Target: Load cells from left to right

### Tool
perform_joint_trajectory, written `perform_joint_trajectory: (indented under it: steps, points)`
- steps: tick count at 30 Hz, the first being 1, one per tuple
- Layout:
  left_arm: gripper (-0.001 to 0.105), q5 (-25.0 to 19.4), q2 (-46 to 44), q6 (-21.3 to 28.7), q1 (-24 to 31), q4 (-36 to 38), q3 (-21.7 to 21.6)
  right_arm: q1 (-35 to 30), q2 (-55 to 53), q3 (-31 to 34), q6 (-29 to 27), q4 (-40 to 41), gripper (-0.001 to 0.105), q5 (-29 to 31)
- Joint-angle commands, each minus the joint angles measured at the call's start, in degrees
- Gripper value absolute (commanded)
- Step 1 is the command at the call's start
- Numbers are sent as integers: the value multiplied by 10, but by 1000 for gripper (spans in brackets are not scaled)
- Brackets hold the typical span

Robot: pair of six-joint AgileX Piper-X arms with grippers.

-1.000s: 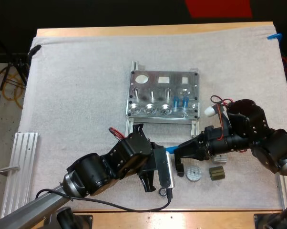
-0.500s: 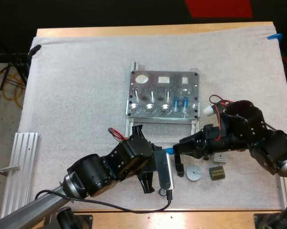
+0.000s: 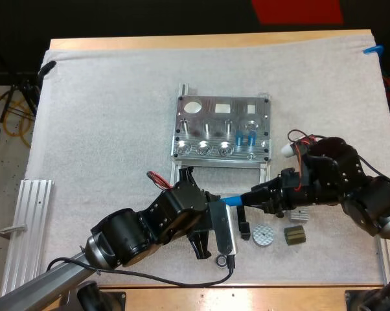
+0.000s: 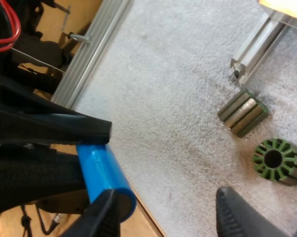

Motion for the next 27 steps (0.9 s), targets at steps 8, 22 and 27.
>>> perform_joint_trajectory:
  steps: [8, 22, 27]
  points:
    - [0, 1, -3, -1, -2, -43, -4, 2, 27, -2, -4, -59, 44, -74]
    - [0, -1, -3, -1, -2, -44, -4, 2, 25, -2, 10, -59, 38, -123]
    - [0, -1, -3, 0, -2, -44, -4, 2, 25, -2, 10, -59, 4, -123]
